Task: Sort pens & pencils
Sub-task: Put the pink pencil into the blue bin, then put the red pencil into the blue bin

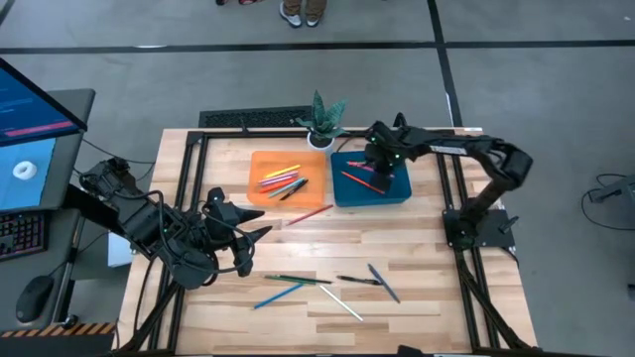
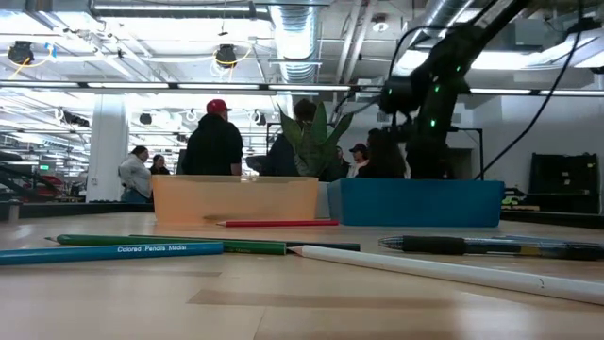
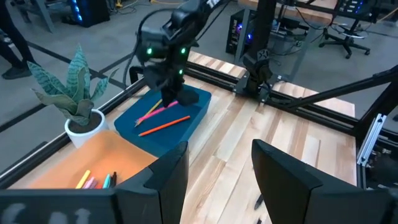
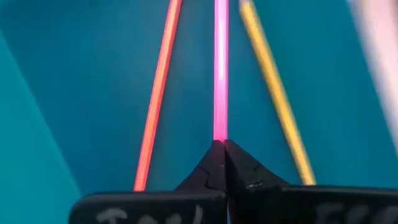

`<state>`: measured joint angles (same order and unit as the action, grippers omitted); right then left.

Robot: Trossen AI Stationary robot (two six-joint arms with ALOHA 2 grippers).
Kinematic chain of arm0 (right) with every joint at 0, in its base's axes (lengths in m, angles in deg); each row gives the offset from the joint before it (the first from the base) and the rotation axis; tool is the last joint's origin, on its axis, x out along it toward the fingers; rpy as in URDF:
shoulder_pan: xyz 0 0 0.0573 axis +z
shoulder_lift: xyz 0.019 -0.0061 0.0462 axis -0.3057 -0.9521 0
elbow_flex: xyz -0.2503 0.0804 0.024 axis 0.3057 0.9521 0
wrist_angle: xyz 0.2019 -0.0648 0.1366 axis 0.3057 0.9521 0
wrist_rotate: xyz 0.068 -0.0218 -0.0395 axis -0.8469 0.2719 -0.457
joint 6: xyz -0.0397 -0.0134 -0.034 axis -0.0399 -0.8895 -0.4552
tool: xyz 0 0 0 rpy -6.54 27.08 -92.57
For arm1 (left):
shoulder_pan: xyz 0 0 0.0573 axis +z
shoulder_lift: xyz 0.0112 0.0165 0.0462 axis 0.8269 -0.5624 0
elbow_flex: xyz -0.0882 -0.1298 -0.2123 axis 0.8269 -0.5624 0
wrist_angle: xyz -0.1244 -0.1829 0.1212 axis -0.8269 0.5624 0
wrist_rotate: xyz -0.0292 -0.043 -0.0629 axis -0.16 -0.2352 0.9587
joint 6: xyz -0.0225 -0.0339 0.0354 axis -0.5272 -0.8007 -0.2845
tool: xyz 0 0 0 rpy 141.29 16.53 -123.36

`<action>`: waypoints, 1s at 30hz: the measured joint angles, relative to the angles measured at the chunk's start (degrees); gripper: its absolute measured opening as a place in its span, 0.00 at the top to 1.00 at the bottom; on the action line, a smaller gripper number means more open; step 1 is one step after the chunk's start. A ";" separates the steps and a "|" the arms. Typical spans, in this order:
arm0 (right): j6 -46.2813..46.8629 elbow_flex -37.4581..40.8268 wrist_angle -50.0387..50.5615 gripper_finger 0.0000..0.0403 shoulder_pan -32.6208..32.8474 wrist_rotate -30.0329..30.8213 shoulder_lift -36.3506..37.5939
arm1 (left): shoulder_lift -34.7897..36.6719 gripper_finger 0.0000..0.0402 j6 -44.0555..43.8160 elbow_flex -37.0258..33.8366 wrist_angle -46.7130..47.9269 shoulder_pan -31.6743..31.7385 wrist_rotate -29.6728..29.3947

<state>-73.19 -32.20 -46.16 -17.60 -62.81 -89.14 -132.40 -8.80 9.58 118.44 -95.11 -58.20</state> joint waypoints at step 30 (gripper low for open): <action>7.94 -10.08 6.80 0.57 6.63 -2.02 17.05 | -1.77 0.58 -6.85 0.04 5.21 2.66 7.13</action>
<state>-65.25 -42.28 -39.35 -10.97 -64.83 -72.09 -134.17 -15.65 9.63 123.65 -92.46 -51.06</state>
